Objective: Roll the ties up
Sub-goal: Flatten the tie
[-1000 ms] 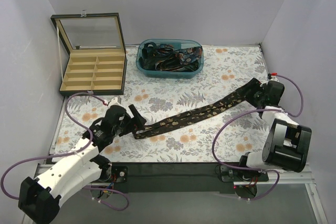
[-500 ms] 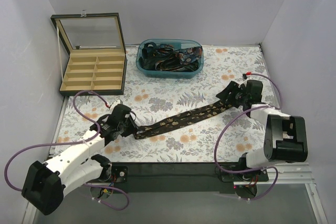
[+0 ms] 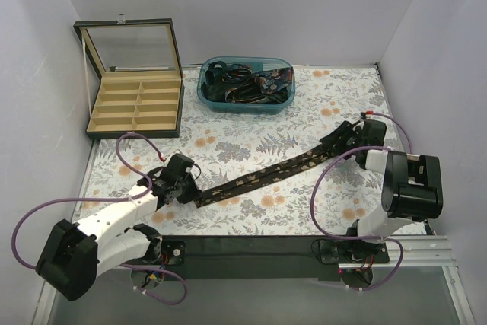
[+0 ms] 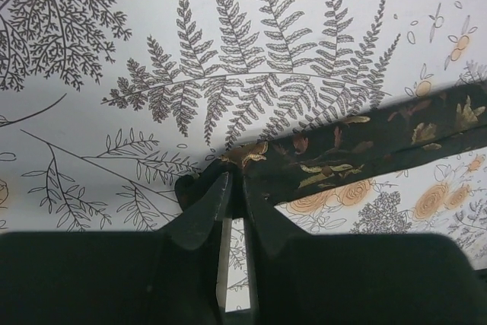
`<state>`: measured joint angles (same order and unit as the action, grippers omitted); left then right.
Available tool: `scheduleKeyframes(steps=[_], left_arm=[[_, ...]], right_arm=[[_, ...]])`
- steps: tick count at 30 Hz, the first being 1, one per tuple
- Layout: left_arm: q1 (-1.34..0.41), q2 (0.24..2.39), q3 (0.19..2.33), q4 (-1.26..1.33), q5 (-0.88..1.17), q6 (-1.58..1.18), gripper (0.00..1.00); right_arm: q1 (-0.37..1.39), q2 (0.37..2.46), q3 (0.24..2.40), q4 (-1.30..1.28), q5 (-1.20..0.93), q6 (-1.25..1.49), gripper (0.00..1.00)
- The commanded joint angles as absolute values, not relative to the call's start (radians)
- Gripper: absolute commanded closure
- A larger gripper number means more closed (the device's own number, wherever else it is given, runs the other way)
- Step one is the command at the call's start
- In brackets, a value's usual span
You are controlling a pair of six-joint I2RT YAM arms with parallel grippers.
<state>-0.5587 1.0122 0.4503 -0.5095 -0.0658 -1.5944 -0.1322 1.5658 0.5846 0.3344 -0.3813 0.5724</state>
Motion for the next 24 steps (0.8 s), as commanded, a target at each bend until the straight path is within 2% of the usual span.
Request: scheduleKeyframes(steps=[1, 9, 14, 20, 24], left_arm=[[-0.560, 1.064, 0.457, -0.463, -0.072, -1.595, 0.90], [-0.545, 1.278, 0.638, -0.411, -0.233, -1.488, 0.95], [-0.541, 1.286, 0.681, -0.423, -0.221, -1.440, 0.93], [-0.541, 1.082, 0.516, -0.471, -0.184, -1.492, 0.83], [-0.543, 0.968, 0.472, -0.506, -0.149, -1.526, 0.69]], right_arm=[[-0.150, 1.657, 0.629, 0.314, -0.345, 0.578, 0.48], [-0.153, 1.844, 0.848, 0.316, -0.380, 0.588, 0.46], [-0.156, 1.849, 0.894, 0.313, -0.397, 0.546, 0.45], [-0.163, 1.723, 0.783, 0.296, -0.333, 0.505, 0.44], [-0.164, 1.677, 0.735, 0.284, -0.328, 0.463, 0.44]])
